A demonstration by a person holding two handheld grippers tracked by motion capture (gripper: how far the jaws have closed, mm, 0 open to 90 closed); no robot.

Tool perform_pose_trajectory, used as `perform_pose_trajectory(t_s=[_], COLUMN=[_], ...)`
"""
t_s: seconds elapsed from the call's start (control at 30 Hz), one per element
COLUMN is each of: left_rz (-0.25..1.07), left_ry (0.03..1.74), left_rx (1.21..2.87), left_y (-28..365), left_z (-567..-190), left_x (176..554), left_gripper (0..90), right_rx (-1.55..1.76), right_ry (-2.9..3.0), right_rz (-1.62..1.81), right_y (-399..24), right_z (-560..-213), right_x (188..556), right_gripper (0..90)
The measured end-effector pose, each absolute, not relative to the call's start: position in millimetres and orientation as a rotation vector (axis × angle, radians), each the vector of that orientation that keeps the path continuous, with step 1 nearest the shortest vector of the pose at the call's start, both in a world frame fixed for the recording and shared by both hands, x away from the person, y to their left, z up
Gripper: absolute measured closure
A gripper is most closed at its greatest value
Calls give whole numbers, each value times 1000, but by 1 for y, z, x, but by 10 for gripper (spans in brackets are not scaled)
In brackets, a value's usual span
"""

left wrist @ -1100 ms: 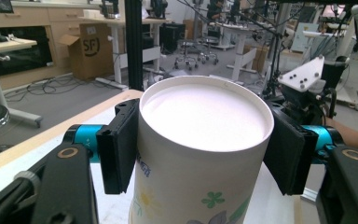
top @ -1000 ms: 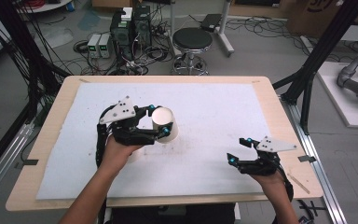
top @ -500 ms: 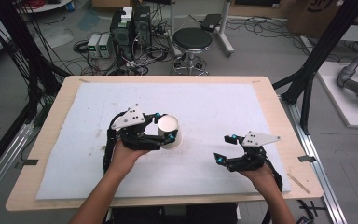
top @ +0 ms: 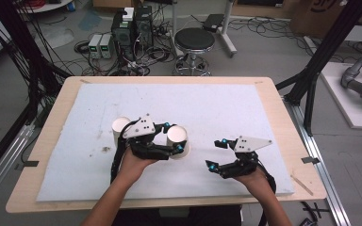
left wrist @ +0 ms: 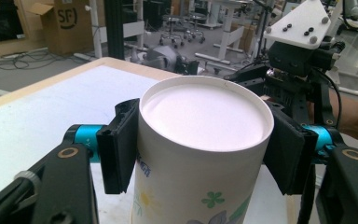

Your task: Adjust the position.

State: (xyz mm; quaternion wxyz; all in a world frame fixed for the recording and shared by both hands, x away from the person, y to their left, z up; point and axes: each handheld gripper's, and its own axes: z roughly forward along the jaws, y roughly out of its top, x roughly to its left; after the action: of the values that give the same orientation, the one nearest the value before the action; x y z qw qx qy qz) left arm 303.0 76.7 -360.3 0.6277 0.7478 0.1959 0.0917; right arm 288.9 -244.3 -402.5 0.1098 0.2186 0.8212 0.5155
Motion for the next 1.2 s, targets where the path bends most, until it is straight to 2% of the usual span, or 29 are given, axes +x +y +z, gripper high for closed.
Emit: perform_pose_trajectory(t_s=[1.2], left_rz=[56], left_ry=[327], left_rx=[1723], left_y=[65], left_z=[-383], left_x=[299], left_gripper=[346], right_rx=[444], right_ry=[2559], right_rz=[1585], right_y=[-204], right_z=[-403], right_x=[288], right_gripper=[207])
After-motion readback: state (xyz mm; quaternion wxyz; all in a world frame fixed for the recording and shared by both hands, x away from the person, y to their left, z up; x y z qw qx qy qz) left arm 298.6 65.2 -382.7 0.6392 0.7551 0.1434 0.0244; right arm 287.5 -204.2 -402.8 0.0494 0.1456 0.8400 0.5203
